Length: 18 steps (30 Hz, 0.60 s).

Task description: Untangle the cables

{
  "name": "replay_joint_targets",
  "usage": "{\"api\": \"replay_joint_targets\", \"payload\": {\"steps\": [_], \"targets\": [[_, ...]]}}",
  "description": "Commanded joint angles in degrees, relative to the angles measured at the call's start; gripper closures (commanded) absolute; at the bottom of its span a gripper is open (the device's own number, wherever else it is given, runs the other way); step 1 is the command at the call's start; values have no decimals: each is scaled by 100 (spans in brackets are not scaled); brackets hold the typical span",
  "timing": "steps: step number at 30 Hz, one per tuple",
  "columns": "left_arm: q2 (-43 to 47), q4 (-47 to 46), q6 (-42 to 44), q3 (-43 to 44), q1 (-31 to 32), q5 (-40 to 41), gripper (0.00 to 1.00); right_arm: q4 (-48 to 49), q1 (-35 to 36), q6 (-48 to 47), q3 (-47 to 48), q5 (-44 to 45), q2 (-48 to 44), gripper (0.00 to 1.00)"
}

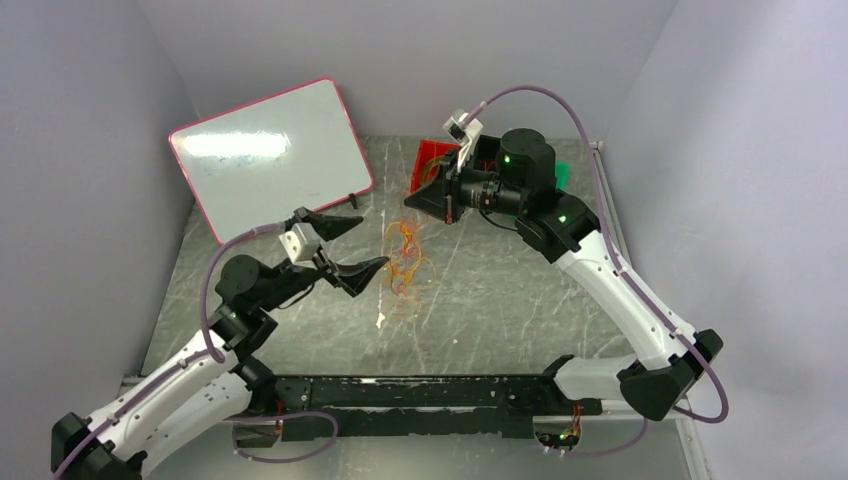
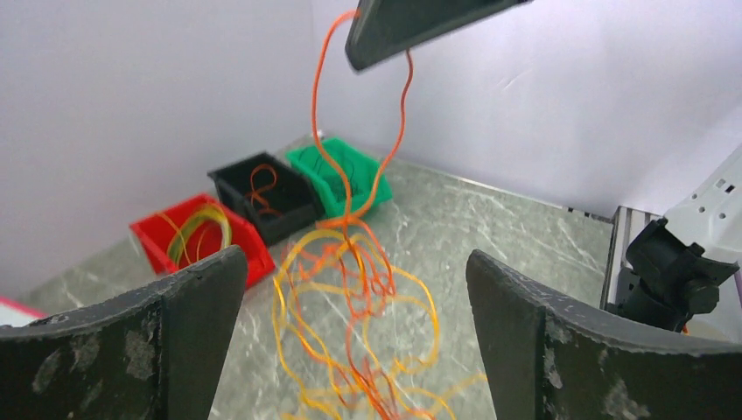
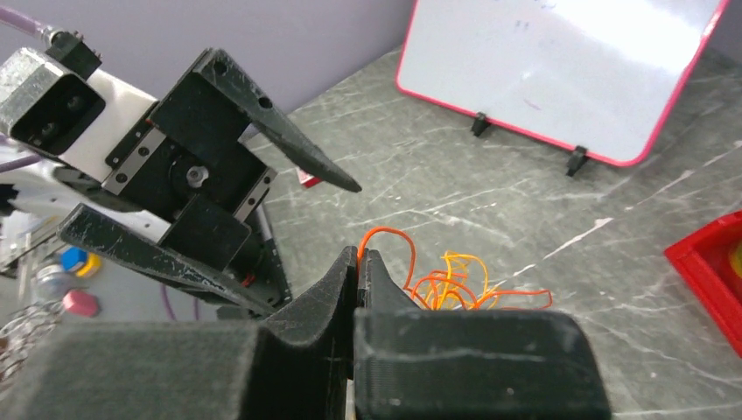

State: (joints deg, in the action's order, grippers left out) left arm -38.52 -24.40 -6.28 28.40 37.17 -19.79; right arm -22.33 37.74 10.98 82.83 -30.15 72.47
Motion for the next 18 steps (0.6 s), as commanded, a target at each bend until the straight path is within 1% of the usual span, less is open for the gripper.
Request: {"api": "replay_joint_targets", "payload": {"steps": [1, 6, 10, 13, 14, 16, 18], "targets": [[-282, -1368, 238, -28, -34, -495, 0, -114, 32, 226, 129, -529, -44, 100], [-765, -2200, 72, -12, -29, -682, 0, -42, 32, 224, 76, -719, -46, 100], [-1270, -2555, 30, 95, 20, -796, 0, 187, 32, 335, 116, -1085, 104, 100], [-1664, -2673, 86, 155, 80, -840, 3, 353, 55, 372, 179, -1201, 170, 100], [-1776, -2712, 99, 157, 104, -846, 4, 406, 58, 388, 209, -1213, 179, 100], [-1982, -2807, 134, 144, 139, -781, 10, 481, 63, 436, 312, -1259, 197, 100], [-2198, -2949, 149, 116, 180, -647, 23, 506, 68, 467, 489, -1398, 271, 100]]}}
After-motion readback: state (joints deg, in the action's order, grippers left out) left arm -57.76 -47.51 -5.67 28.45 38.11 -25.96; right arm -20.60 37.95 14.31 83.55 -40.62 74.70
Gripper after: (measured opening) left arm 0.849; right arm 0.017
